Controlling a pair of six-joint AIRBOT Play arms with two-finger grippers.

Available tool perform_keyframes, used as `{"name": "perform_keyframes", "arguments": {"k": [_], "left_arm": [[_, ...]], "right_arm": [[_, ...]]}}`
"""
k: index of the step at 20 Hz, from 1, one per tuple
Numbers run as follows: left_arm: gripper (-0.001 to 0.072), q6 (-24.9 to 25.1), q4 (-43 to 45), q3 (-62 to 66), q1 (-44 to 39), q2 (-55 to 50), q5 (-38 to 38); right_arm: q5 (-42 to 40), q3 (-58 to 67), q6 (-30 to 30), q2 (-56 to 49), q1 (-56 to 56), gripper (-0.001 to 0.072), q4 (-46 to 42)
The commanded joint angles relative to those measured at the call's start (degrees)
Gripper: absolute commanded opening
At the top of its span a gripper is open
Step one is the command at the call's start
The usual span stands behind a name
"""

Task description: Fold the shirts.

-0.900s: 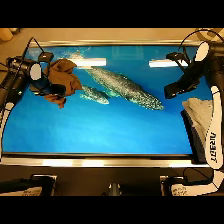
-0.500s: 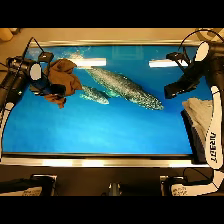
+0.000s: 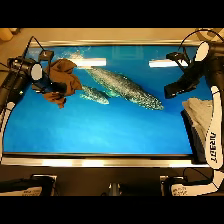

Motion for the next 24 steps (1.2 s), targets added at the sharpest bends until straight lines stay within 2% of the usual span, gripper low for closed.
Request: {"name": "perform_keyframes", "arguments": {"k": [1,3,4,5,6,7,10,12,17,19,22,23,24], "left_arm": [[0.0673,0.0,-0.2,0.02,-0.17,-1.27,9.2],[0.0675,-0.15,-0.11,0.0,-0.09,-2.4,16.39],[0.072,-2.36,0.04,0.13,0.0,-3.32,18.36],[0.072,-0.87,0.0,0.15,0.22,-4.76,20.26],[0.072,3.67,0.09,0.22,0.55,-6.49,20.83],[0.072,5.7,0.04,0.63,1.16,-8.22,20.65],[0.072,6.4,-0.15,2.99,4.04,-12.37,20.87],[0.072,-2.14,-0.55,7.72,7.85,-16.5,20.13],[0.072,-10.01,-16.02,23.21,18.97,-31.74,6.58],[0.072,-10.69,-21.31,23.34,20.5,-33.79,7.19],[0.072,-8.81,-22.47,23.34,20.52,-35.34,8.0],[0.0685,-8.94,-22.58,23.34,20.55,-35.54,7.69],[0.0326,-8.9,-22.77,23.37,20.55,-35.26,7.06]], "right_arm": [[-5.6,0.07,-0.22,-0.02,0.02,0.0689,-0.04],[-10.36,0.07,-3.06,-0.04,0.02,0.069,-0.68],[-12.15,0.07,-3.72,-0.04,0.02,0.0689,-0.68],[-13.09,0.07,-3.85,-0.11,0.04,0.0688,-0.63],[-13.81,0.07,-3.89,-0.24,0.04,0.0689,-0.44],[-14.23,0.07,-3.93,-0.42,0.04,0.0688,-0.48],[-14.36,0.04,-6.25,-1.38,0.02,0.0688,-0.46],[-15.65,0.04,-6.25,-2.64,0.02,0.0688,-0.46],[-13.73,0.04,-6.25,-6.01,0.02,0.0666,0.79],[-13.66,0.07,-6.27,-6.05,0.04,0.0666,1.31],[-13.68,0.07,-6.25,-5.97,0.04,0.066,1.64],[-13.57,0.07,-6.25,-5.73,0.02,0.0573,2.25],[-13.49,0.07,-6.25,-4.96,0.04,0.0492,3.06]]}}
